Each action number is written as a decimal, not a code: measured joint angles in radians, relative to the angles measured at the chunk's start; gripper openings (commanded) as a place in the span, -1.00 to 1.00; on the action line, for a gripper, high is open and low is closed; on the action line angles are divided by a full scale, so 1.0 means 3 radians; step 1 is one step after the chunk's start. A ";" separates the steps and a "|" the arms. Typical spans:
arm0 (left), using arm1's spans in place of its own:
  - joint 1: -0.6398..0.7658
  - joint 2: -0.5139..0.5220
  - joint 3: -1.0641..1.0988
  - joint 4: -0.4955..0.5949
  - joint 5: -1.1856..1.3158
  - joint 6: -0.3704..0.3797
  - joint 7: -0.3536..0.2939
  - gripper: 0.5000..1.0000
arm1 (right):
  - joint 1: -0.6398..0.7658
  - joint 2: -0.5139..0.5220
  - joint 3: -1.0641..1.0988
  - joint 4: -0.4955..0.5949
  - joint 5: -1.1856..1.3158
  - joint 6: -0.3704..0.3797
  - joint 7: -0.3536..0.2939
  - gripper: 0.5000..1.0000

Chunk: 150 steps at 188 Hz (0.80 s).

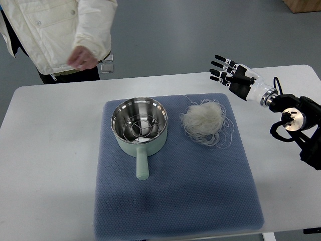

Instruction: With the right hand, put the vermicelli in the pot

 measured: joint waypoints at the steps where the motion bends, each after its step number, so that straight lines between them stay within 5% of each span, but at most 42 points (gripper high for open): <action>1: 0.0000 0.0000 0.0000 0.0000 0.0000 0.0000 0.0000 1.00 | 0.0000 0.0000 -0.0001 0.0000 0.0000 0.0000 0.0000 0.70; 150: 0.0005 0.0000 -0.0004 0.0021 -0.0001 -0.0016 0.0004 1.00 | 0.0011 -0.0012 -0.0061 0.0012 -0.0051 -0.0014 0.0005 0.69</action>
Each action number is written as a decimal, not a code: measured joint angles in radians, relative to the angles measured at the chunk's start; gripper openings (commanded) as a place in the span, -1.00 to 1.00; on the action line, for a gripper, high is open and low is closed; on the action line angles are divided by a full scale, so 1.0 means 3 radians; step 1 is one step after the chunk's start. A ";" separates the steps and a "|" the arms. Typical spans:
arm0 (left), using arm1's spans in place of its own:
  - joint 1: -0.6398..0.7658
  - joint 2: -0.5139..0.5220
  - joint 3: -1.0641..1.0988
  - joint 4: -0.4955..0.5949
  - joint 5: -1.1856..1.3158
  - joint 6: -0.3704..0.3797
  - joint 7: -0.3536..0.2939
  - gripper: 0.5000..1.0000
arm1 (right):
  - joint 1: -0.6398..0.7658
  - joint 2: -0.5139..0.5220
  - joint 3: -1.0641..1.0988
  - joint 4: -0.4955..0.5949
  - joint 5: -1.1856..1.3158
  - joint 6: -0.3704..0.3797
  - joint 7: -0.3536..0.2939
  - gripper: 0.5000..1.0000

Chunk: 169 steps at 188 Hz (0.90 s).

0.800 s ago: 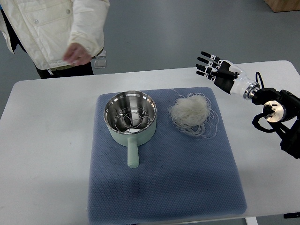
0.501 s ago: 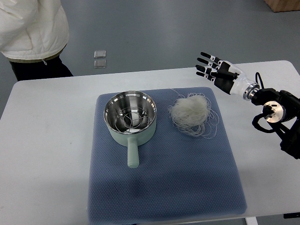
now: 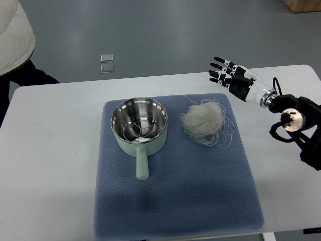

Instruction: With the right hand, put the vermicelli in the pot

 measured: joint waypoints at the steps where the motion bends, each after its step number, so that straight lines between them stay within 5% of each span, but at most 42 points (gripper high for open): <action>1: 0.0000 0.0000 0.0000 0.0000 0.0000 0.0000 0.0000 1.00 | 0.0000 0.0000 0.0000 0.0001 -0.0004 0.0000 0.0000 0.69; 169: 0.0081 0.0000 0.0000 0.0020 0.0001 0.0015 0.0001 1.00 | 0.0038 -0.0080 -0.0036 0.0003 -0.0092 0.0135 0.0000 0.71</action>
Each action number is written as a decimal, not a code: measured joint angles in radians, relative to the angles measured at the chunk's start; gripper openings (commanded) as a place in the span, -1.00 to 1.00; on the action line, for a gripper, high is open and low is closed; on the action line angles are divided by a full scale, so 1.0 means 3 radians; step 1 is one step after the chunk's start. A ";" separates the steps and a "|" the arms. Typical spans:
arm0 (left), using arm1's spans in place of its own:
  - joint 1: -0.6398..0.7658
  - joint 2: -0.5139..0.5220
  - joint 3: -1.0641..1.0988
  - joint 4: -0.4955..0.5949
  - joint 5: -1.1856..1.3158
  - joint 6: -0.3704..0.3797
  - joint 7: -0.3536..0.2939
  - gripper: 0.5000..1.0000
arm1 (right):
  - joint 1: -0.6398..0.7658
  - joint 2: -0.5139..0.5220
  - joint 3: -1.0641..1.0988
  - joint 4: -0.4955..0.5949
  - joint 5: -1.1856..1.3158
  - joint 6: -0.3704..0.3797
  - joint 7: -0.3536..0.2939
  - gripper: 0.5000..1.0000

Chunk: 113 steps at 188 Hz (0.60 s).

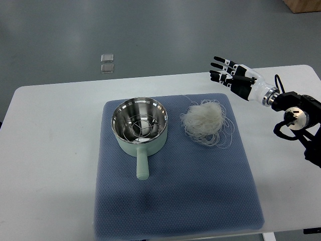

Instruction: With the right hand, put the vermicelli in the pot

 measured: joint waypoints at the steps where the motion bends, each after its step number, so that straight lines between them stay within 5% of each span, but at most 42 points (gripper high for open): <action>1: 0.0000 0.0000 0.0000 0.0000 0.0000 0.0000 0.0000 1.00 | 0.0002 -0.0002 0.0000 0.0000 0.0000 0.0012 0.0000 0.71; 75: 0.0002 0.0000 0.0003 -0.0025 0.0000 -0.0002 0.0000 1.00 | 0.0354 -0.0182 -0.0411 0.0007 -0.0309 0.0206 -0.0027 0.70; 113: 0.0001 0.0000 0.0003 -0.0029 0.0000 -0.0003 0.0000 1.00 | 0.0794 -0.0352 -0.0892 0.0142 -0.1166 0.0586 0.0142 0.69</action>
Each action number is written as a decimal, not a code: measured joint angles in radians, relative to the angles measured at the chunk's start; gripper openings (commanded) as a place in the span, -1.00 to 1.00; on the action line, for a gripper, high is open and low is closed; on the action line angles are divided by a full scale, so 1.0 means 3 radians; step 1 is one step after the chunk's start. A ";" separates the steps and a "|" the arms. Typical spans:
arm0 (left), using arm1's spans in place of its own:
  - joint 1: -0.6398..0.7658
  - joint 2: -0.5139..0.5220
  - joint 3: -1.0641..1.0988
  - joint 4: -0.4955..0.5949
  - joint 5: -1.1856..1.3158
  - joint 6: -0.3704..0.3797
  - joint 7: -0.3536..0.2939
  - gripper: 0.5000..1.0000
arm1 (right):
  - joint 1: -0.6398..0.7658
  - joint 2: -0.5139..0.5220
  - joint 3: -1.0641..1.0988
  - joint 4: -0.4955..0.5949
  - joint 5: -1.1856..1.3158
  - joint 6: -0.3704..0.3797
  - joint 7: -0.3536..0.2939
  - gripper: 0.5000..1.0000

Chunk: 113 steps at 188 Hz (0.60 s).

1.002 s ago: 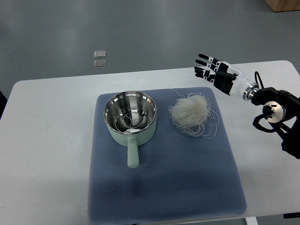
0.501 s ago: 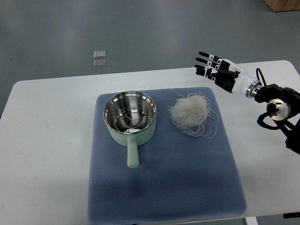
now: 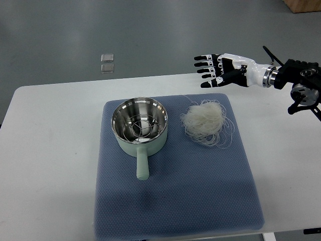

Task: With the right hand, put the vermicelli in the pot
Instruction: 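Move the right hand over the white vermicelli bundle and lower it, then close the right hand's fingers around the vermicelli bundle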

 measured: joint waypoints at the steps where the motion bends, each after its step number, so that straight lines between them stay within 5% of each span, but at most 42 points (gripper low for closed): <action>1: 0.0000 0.0000 0.0000 0.0000 0.0000 0.0000 0.0000 1.00 | 0.0011 -0.0003 -0.0014 0.0007 -0.0024 0.0005 0.0006 0.69; 65: 0.0000 0.0000 -0.0003 0.0025 0.0000 0.0000 0.0000 1.00 | 0.0536 -0.0031 -0.0850 0.0292 -0.1384 -0.0006 0.0308 0.69; 113: -0.0004 0.0000 0.0016 0.0004 0.0000 0.0000 0.0000 1.00 | 0.0609 0.0142 -0.1290 0.0241 -0.2095 -0.0471 0.0312 0.69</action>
